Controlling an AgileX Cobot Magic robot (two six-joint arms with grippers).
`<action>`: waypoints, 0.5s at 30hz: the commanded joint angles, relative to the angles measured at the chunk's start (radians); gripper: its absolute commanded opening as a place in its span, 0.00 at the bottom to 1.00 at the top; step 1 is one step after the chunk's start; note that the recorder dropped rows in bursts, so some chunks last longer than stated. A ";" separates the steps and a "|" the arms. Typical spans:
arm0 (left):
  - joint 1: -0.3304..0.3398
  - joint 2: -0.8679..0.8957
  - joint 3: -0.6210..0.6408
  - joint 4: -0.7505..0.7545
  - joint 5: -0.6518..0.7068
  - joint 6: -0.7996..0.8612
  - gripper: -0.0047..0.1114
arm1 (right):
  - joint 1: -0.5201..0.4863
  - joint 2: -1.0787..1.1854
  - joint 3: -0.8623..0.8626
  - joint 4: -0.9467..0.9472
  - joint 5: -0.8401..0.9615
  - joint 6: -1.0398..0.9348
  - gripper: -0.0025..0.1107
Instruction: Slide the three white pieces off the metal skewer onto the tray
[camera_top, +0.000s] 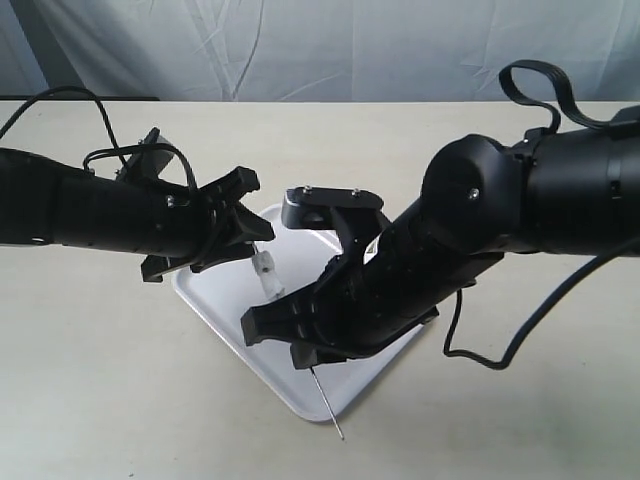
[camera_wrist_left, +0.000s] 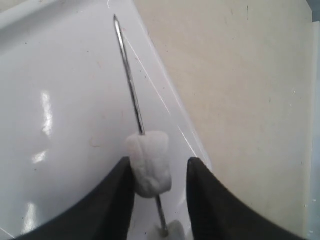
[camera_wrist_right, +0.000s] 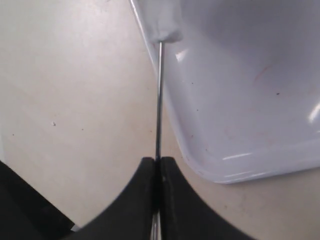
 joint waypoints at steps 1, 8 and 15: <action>-0.004 0.003 -0.007 -0.007 -0.008 -0.003 0.33 | 0.005 -0.030 0.003 -0.010 0.023 -0.005 0.02; -0.004 0.003 -0.007 -0.007 -0.004 -0.003 0.33 | 0.005 -0.031 0.003 -0.022 0.063 -0.003 0.02; -0.004 0.003 -0.007 -0.007 0.004 -0.001 0.20 | 0.005 -0.031 0.003 -0.043 0.074 -0.003 0.02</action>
